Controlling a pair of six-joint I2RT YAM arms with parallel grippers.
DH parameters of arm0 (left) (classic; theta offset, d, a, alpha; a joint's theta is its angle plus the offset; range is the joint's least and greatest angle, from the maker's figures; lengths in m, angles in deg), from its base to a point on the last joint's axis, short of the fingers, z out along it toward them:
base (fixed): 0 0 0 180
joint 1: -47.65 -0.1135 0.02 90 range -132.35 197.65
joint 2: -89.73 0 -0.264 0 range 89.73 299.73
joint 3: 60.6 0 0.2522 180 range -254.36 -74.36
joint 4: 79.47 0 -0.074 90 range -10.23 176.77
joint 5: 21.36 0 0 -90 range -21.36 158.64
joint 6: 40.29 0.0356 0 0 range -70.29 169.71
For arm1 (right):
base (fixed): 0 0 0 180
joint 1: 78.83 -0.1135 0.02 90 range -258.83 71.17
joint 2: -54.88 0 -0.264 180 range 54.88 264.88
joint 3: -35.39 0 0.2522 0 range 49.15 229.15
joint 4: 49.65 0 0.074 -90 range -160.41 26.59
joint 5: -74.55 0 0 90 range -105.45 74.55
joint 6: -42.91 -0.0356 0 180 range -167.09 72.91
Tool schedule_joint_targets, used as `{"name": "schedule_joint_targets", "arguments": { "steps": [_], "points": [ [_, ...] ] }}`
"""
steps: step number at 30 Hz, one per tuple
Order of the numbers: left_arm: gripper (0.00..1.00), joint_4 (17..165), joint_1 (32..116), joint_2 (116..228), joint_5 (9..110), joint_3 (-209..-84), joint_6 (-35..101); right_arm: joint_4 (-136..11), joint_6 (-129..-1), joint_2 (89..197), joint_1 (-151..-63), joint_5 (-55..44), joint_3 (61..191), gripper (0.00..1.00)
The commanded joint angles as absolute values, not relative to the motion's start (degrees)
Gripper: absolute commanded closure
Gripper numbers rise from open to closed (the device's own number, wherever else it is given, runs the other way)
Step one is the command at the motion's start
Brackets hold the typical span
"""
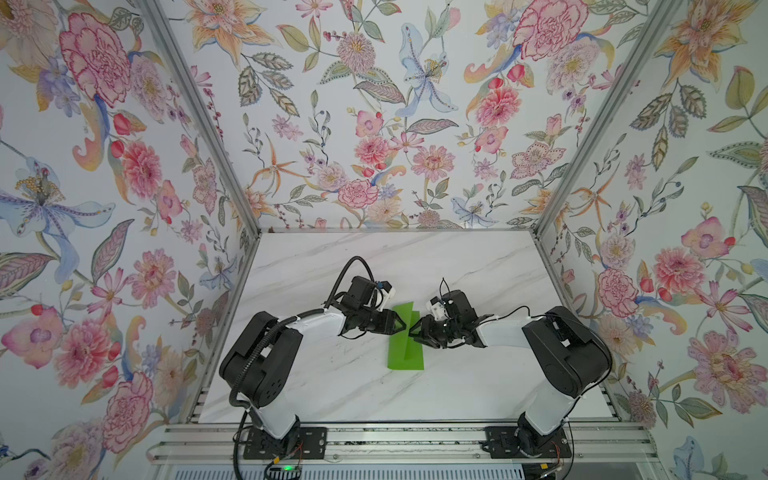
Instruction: Fold a paper plane with a square sheet of paper (fold left side to right side)
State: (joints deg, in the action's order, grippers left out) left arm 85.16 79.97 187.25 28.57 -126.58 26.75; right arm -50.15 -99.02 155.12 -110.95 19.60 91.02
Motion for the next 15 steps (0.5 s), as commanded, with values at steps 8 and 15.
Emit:
{"name": "schedule_joint_targets", "arguments": {
  "steps": [8,15],
  "points": [
    [0.67,86.9,80.1,189.7,30.1,-125.8,25.2,-52.3,-99.1,153.8,-110.8,16.9,89.4,0.61],
    [0.72,88.0,79.6,189.5,30.9,-125.6,23.7,-52.7,-98.5,154.6,-110.6,16.7,89.1,0.64]
  ]
}}
